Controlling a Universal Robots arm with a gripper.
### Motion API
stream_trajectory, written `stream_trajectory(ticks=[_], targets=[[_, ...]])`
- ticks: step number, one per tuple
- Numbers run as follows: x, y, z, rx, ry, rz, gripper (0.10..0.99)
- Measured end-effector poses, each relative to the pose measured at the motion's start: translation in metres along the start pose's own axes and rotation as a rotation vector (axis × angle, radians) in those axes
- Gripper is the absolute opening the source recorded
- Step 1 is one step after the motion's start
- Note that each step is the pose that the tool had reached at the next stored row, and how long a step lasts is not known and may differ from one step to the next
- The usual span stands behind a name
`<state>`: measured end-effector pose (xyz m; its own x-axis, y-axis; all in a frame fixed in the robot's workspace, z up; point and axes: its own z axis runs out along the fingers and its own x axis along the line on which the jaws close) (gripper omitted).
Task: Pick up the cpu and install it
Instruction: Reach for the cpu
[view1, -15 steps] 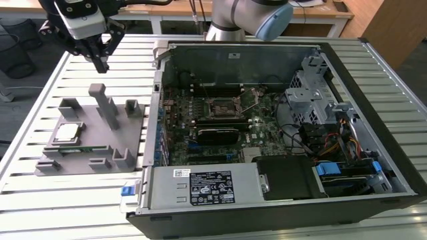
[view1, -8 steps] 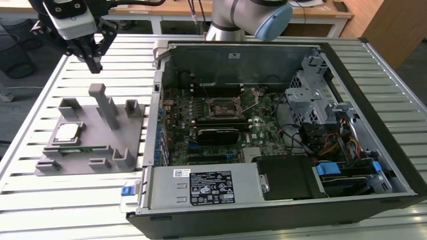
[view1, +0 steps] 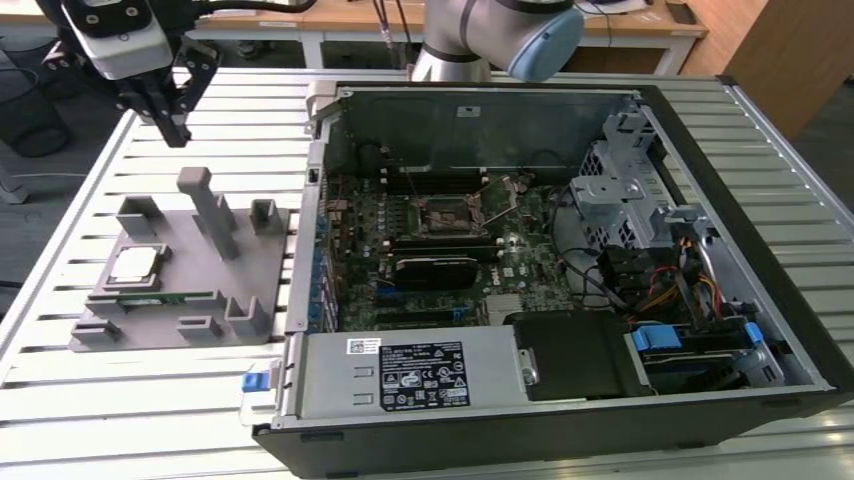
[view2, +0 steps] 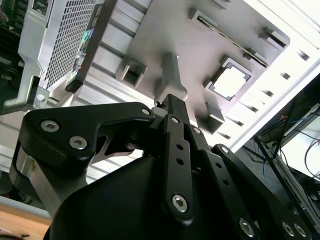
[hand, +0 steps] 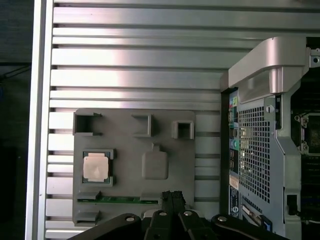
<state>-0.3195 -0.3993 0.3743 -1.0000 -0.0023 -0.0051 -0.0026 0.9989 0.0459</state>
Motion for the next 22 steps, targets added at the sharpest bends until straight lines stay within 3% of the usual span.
stream_trajectory(ticks=[22], targets=[[0.0401, 0.0000, 0.0008, 0.000, 0.0001, 0.000, 0.106]])
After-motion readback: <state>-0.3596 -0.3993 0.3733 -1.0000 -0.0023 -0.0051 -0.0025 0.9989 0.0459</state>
